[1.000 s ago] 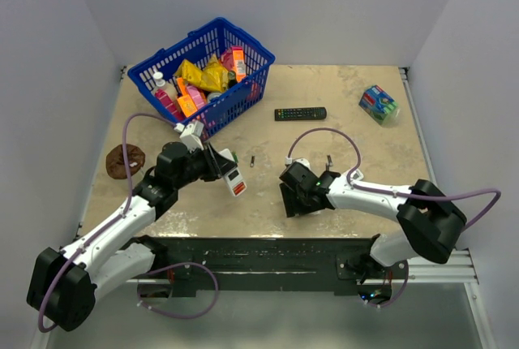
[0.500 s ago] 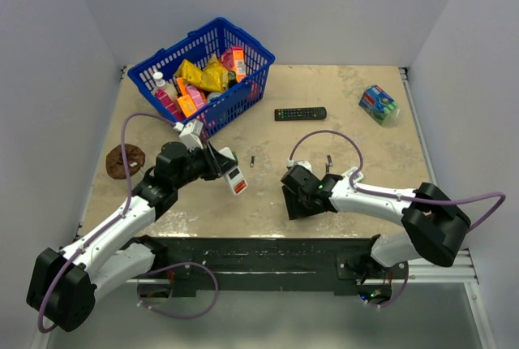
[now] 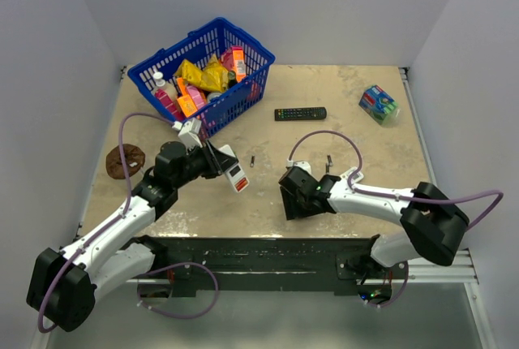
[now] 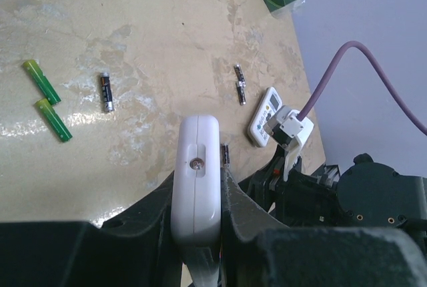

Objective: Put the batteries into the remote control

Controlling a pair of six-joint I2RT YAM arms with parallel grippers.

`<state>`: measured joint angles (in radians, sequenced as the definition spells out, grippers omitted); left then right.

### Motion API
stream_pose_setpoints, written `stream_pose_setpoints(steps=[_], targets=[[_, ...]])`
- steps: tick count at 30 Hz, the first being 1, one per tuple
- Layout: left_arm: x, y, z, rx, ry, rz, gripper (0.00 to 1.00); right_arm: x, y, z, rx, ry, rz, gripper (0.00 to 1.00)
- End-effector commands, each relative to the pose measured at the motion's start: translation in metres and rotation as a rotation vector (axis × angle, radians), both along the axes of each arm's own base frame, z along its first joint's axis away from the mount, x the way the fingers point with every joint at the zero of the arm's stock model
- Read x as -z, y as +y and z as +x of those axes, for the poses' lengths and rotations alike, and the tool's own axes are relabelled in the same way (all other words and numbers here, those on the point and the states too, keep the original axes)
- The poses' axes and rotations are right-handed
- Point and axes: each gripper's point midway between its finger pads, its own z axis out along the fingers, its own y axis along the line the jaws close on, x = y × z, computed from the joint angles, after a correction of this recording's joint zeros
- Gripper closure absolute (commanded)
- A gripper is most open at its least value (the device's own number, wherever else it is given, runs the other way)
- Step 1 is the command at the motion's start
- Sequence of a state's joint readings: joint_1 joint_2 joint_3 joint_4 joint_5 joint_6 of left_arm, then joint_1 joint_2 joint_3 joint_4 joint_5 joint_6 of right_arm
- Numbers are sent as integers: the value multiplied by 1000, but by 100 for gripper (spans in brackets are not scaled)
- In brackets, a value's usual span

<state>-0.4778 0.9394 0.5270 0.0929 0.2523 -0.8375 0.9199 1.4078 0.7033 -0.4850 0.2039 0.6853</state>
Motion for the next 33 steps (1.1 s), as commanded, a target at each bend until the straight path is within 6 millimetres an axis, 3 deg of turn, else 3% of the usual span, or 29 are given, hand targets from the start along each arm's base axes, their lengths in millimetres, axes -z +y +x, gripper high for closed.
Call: stream_pose_setpoints(steps=[1, 7, 12, 15, 18, 21, 22, 24, 25, 27, 28, 33], targets=[[-22, 0, 8, -27, -58, -56, 100, 12, -9, -1, 43, 5, -71, 37], [-21, 1, 8, -32, -54, -56, 100, 13, -16, -3, 54, 2, -122, 41], [-18, 0, 8, -38, -48, -70, 100, 10, -17, -4, 46, -8, -127, 59], [-18, 0, 9, -41, -49, -84, 100, -3, -10, 0, 31, -38, -98, 61], [-18, -3, 10, -31, -51, -97, 100, -26, 8, 5, -22, -81, -40, 61], [-20, -7, 11, -23, -61, -125, 100, -65, 33, 10, -93, -141, 68, 60], [-22, -7, 11, -24, -62, -140, 100, -87, 45, 14, -112, -178, 125, 60], [-25, -9, 12, -20, -80, -166, 100, -109, 55, 13, -169, -199, 170, 60], [-30, -11, 13, -20, -93, -189, 100, -133, 65, 18, -182, -232, 215, 59], [-31, -13, 12, -12, -96, -212, 100, -155, 72, 17, -238, -247, 239, 59], [-34, -14, 12, -9, -104, -240, 100, -178, 81, 21, -253, -276, 275, 59], [-51, -17, 7, 15, -152, -355, 100, -223, 99, 19, -369, -328, 325, 59]])
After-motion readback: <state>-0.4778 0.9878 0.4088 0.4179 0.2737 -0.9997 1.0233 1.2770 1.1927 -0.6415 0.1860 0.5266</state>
